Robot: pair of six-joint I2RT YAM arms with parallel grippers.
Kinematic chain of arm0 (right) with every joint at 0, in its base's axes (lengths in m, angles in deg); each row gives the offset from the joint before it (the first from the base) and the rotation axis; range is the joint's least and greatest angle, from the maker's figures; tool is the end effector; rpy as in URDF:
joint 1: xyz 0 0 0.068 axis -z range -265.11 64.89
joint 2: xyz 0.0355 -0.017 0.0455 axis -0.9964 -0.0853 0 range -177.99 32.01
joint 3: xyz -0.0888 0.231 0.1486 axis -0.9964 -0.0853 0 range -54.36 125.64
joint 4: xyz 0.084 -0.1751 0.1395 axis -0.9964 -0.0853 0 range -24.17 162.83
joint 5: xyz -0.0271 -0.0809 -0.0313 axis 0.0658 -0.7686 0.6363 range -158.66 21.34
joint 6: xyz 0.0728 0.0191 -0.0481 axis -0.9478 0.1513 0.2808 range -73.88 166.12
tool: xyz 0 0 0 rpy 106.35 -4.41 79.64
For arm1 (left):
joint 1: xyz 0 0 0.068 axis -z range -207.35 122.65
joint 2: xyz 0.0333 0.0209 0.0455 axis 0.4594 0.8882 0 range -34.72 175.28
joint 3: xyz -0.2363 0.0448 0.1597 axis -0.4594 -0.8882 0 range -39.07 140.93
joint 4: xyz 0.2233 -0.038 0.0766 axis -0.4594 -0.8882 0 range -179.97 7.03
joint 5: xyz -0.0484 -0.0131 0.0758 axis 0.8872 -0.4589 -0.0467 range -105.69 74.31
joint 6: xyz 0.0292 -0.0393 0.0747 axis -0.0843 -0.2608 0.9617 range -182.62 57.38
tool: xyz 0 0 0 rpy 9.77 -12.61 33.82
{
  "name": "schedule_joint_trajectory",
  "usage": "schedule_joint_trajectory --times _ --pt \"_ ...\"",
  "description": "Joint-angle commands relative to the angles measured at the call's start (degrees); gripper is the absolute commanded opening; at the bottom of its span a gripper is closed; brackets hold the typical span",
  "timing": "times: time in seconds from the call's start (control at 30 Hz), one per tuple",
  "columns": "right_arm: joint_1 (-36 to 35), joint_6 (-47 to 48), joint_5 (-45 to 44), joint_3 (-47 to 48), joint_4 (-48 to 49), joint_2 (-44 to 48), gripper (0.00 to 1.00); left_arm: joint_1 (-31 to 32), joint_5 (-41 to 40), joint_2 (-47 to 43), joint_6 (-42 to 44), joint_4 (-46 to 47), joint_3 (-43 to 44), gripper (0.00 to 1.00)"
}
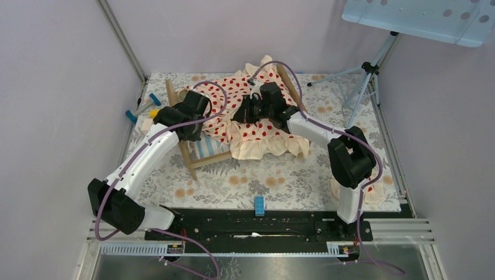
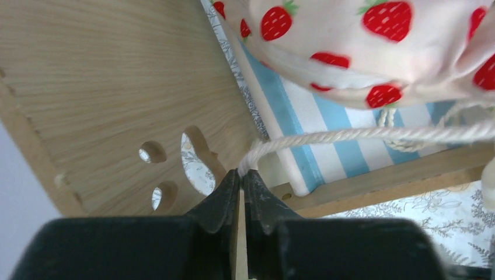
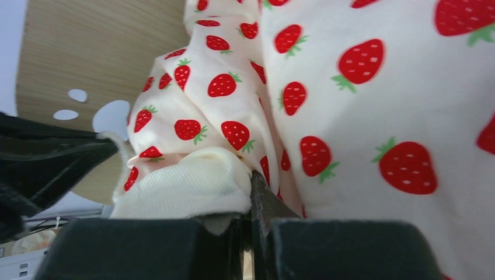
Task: Set up the pet bed
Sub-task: Cross the ropes on the bed frame.
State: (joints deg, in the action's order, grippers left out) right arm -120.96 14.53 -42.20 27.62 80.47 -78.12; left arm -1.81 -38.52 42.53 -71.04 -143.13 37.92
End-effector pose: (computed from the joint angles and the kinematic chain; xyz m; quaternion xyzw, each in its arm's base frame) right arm 0.3647 0.3074 0.2744 -0.1601 0.7945 0.4644 0.3570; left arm 0.2408 -0.0807 0.3178 0.0911 0.9447 0.1100 0.2952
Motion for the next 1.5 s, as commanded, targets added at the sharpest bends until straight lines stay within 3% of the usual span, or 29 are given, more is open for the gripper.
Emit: schedule_joint_trajectory --times 0.0,0.17,0.43,0.57,0.8,1.13,1.47 --pt "-1.5 -0.5 0.5 -0.6 3.1 3.9 0.00 -0.3 -3.4 0.8 -0.2 3.4 -1.2 0.14" --pt "-1.8 -1.1 0.8 -0.8 3.5 3.4 0.00 -0.3 -4.9 0.9 -0.6 3.3 -1.5 0.29" --pt "-2.6 -1.4 0.7 -0.8 3.5 3.4 0.00 -0.3 -4.6 0.0 -1.6 2.7 -0.4 0.42" --pt "-3.6 -1.2 -0.1 -1.0 3.4 4.1 0.00 -0.3 1.4 -2.4 -2.9 4.2 -0.3 0.43" --pt "-5.4 0.7 -3.6 0.0 1.1 5.5 0.00 -0.3 9.0 -10.4 -5.6 10.0 -2.9 0.54" --pt "-5.6 -3.3 -5.5 5.8 -1.9 3.8 0.00 0.0 29.0 -21.9 -18.6 26.3 -16.3 0.51" --pt "-5.7 -5.9 -4.3 9.2 -2.6 1.8 0.00 2.8 23.1 -24.9 -27.7 36.9 -26.3 0.45"
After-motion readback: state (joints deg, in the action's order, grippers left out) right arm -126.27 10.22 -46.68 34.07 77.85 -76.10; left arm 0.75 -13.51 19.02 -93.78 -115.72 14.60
